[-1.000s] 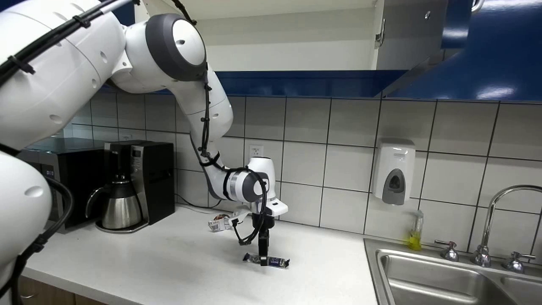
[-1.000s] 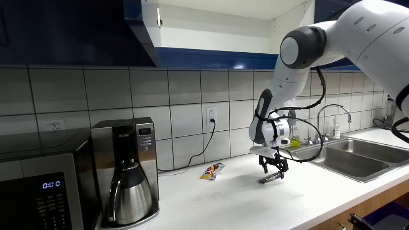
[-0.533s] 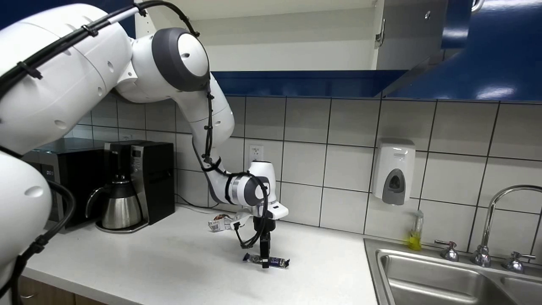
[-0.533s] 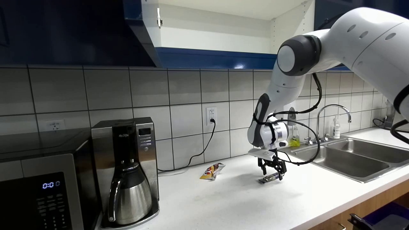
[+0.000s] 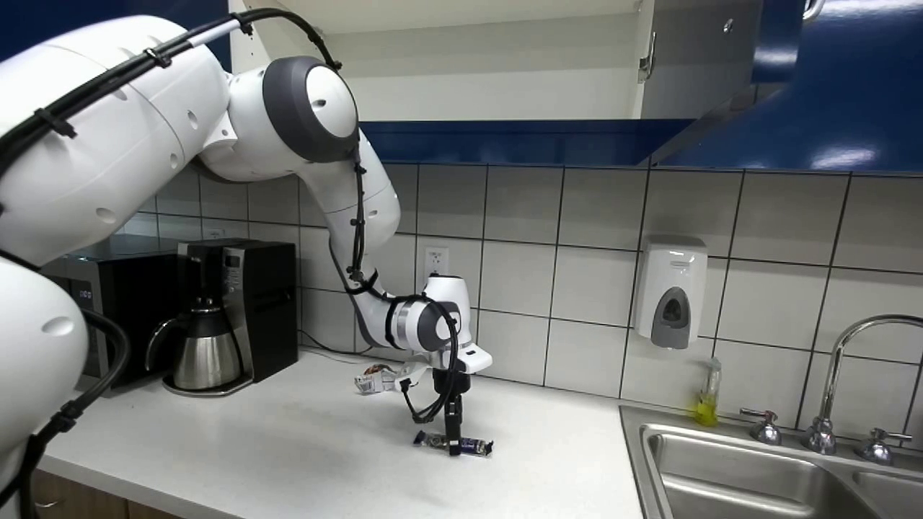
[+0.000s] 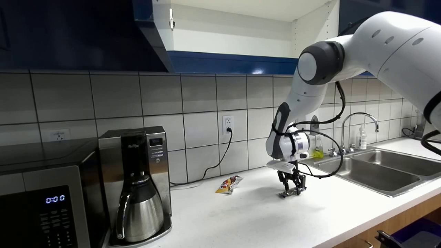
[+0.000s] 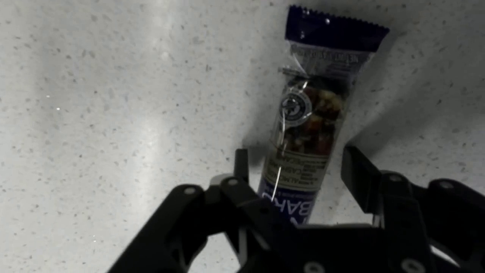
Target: Move the granola bar to the bottom shelf of the cabinet
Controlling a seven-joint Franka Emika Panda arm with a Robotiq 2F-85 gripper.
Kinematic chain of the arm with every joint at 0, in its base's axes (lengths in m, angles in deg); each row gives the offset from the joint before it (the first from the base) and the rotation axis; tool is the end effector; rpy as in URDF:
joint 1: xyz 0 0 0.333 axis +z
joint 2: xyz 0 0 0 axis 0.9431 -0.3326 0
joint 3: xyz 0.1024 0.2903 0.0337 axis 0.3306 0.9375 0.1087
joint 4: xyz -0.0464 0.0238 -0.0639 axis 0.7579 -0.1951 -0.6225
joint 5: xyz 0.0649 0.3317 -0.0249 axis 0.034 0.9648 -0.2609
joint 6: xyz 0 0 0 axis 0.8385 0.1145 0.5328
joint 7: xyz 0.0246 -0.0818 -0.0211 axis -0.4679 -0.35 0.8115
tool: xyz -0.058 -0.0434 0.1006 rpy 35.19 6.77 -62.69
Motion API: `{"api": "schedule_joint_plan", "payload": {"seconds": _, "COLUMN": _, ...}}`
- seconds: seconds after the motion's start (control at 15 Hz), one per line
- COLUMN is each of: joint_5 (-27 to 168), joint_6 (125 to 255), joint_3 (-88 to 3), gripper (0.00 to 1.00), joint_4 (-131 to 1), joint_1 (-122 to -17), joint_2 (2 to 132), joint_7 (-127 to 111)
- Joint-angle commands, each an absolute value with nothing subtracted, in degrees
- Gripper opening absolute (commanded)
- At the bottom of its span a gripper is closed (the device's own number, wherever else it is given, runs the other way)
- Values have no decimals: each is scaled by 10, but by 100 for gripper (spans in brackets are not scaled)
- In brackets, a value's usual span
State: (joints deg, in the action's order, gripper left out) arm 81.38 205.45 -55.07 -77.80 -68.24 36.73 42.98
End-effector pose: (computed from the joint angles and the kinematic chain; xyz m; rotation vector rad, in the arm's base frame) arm 0.5814 -0.1385 0.1207 2.4438 -1.7545 0.0705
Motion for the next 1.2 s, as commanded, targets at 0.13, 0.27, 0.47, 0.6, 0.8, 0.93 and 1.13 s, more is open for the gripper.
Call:
{"api": "schedule_joint_plan", "payload": {"seconds": 0.13, "joint_5": 821, "joint_6": 2053, "joint_3": -542, "gripper": 18, "joint_4": -761, "joint_1": -695, "joint_2": 361, "joint_7": 435}}
{"api": "schedule_joint_plan", "payload": {"seconds": 0.27, "joint_5": 821, "joint_6": 2053, "joint_3": -542, "gripper": 9, "joint_4": -759, "joint_1": -695, "joint_2": 360, "joint_7": 435}}
{"api": "schedule_joint_plan", "payload": {"seconds": 0.47, "joint_5": 821, "joint_6": 2051, "joint_3": -541, "gripper": 9, "joint_4": -759, "joint_1": -695, "joint_2": 358, "joint_7": 434}}
{"api": "schedule_joint_plan", "payload": {"seconds": 0.6, "joint_5": 821, "joint_6": 2051, "joint_3": -541, "gripper": 9, "joint_4": -758, "joint_1": -695, "joint_2": 358, "joint_7": 434}}
{"api": "schedule_joint_plan", "payload": {"seconds": 0.8, "joint_5": 820, "joint_6": 2050, "joint_3": -541, "gripper": 9, "joint_4": -758, "joint_1": -694, "joint_2": 357, "joint_7": 433}}
{"api": "schedule_joint_plan", "payload": {"seconds": 0.93, "joint_5": 819, "joint_6": 2050, "joint_3": -540, "gripper": 9, "joint_4": -758, "joint_1": -694, "joint_2": 358, "joint_7": 431}}
{"api": "schedule_joint_plan", "payload": {"seconds": 1.13, "joint_5": 815, "joint_6": 2053, "joint_3": -544, "gripper": 9, "joint_4": -761, "joint_1": -689, "joint_2": 366, "joint_7": 432}}
